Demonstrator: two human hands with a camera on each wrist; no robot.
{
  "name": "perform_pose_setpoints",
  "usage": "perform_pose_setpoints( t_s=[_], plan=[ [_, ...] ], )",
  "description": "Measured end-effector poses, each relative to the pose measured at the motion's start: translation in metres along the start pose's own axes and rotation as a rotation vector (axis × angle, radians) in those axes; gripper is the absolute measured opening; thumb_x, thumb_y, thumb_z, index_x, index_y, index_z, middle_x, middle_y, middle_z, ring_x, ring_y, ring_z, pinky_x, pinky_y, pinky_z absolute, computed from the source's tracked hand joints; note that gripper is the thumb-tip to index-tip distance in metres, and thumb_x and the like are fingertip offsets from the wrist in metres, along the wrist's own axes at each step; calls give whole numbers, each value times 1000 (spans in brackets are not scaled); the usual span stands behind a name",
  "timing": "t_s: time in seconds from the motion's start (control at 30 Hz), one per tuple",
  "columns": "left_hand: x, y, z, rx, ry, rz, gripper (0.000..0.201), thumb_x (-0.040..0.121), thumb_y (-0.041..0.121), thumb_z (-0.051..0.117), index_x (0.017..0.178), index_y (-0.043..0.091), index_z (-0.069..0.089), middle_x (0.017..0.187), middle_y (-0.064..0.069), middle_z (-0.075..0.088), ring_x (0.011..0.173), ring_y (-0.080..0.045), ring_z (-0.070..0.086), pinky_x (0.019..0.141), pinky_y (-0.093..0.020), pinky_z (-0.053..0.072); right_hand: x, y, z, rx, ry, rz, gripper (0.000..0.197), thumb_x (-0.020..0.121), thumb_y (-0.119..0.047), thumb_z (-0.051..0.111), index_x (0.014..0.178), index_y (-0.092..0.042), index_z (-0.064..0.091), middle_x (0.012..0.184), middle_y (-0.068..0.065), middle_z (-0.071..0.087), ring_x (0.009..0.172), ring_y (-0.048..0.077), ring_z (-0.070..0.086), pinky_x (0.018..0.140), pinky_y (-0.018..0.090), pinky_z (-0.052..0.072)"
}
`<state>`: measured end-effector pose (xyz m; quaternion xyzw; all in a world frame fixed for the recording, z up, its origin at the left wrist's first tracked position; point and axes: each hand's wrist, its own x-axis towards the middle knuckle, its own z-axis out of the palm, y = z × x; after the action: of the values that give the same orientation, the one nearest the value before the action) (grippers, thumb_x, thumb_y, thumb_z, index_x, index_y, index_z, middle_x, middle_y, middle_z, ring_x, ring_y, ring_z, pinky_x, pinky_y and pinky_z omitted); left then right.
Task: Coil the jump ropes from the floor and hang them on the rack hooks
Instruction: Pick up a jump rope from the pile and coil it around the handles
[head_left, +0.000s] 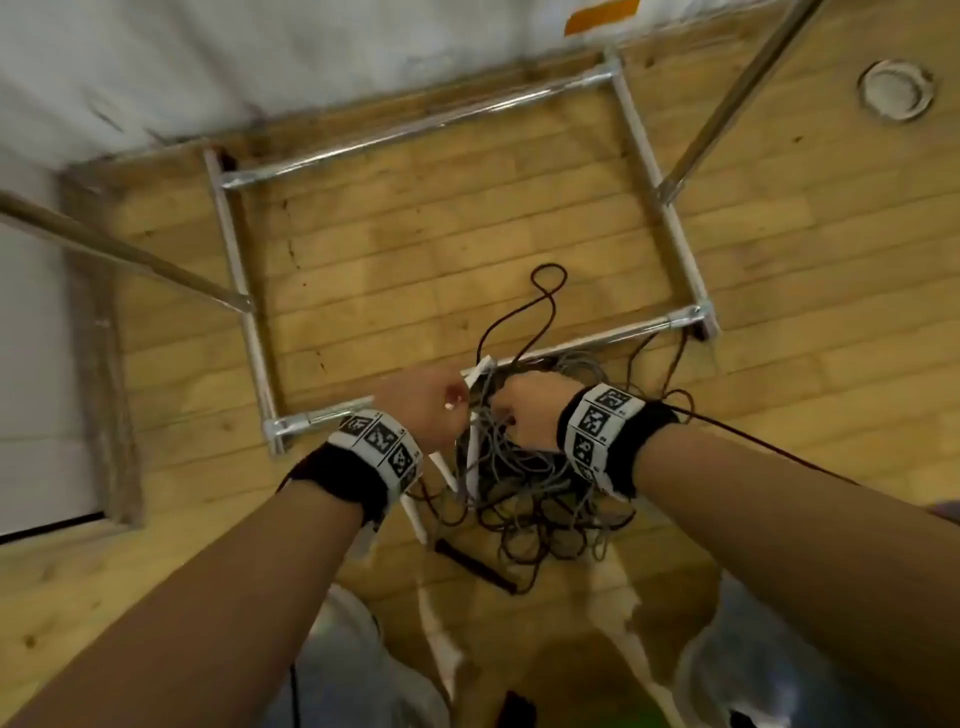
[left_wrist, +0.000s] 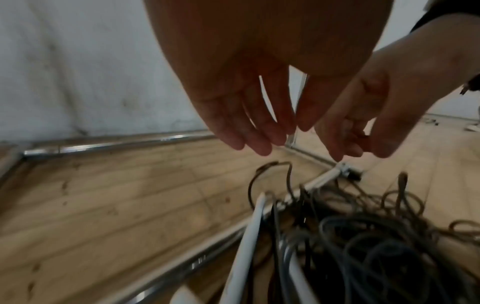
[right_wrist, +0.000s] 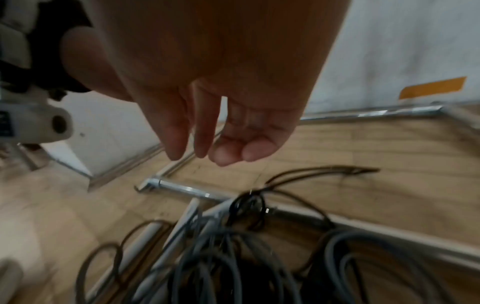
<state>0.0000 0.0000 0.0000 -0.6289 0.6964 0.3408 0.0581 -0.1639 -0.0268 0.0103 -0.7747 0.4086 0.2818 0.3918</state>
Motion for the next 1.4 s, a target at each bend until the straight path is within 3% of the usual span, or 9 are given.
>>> perform_pose_setpoints(
  t_s=[0.23, 0.43, 0.67, 0.8, 0.93, 1.03, 1.13, 1.27, 1.4],
  plan=[
    [22, -23, 67, 58, -260, 63, 42, 80, 39, 64, 120, 28, 60, 114, 2, 56, 102, -20, 56, 84, -39, 52, 44, 12, 58, -161, -13, 14, 39, 89, -45, 55, 116, -16, 56, 112, 6, 53, 100, 27, 56, 83, 39, 51],
    [25, -32, 90, 40, -234, 62, 21, 92, 32, 55, 103, 23, 71, 102, 1, 62, 96, -20, 57, 83, -33, 47, 45, 17, 89, -123, 117, 55, 23, 94, -27, 43, 104, -14, 59, 104, 7, 57, 93, 28, 56, 76, 35, 50],
    [18, -31, 47, -173, -218, -35, 18, 88, 33, 65, 92, 20, 77, 80, 4, 71, 68, -11, 60, 61, -24, 48, 26, 26, 67, 93, 288, 152, 15, 95, -23, 41, 90, -19, 54, 95, 5, 59, 88, 26, 57, 72, 34, 48],
    [5, -10, 6, -246, -97, -6, 16, 86, 33, 67, 81, 22, 77, 67, 3, 70, 46, -2, 50, 47, -18, 39, 4, 17, 56, 467, 309, 126, 48, 82, -15, 53, 130, -19, 52, 128, 3, 56, 117, 23, 51, 96, 35, 46],
    [-22, 18, -49, -318, 102, 66, 17, 86, 33, 67, 69, 31, 71, 59, 11, 66, 55, 1, 59, 53, -14, 44, -22, -16, 31, 796, 404, -58, 15, 84, -18, 59, 95, -16, 69, 95, 5, 71, 94, 24, 65, 85, 41, 53],
    [-48, 37, -84, -423, 257, 120, 17, 88, 29, 66, 71, 33, 69, 57, 9, 68, 57, -5, 64, 61, -17, 50, -48, -33, 4, 866, 524, -131, 11, 90, -15, 56, 80, -14, 62, 83, 6, 67, 82, 24, 64, 84, 44, 53],
    [-75, 59, -112, -504, 402, 162, 13, 89, 24, 64, 78, 24, 70, 55, 4, 64, 52, -8, 58, 65, -29, 52, -76, -45, -19, 773, 591, -166, 21, 86, -31, 64, 98, -18, 52, 91, -3, 59, 81, 15, 57, 70, 33, 48],
    [-114, 94, -148, -574, 545, 250, 12, 89, 21, 64, 77, 22, 66, 45, 17, 55, 44, 3, 50, 56, -17, 48, -114, -66, -46, 581, 810, -120, 43, 78, -48, 69, 107, -25, 46, 89, -9, 47, 78, 10, 49, 59, 26, 35],
    [-152, 122, -174, -756, 637, 343, 14, 89, 17, 65, 75, 19, 66, 47, 16, 45, 46, -1, 47, 62, -29, 57, -143, -83, -63, 383, 804, -117, 14, 90, -39, 56, 92, -25, 57, 87, -3, 59, 83, 18, 57, 61, 26, 40]
  ],
)
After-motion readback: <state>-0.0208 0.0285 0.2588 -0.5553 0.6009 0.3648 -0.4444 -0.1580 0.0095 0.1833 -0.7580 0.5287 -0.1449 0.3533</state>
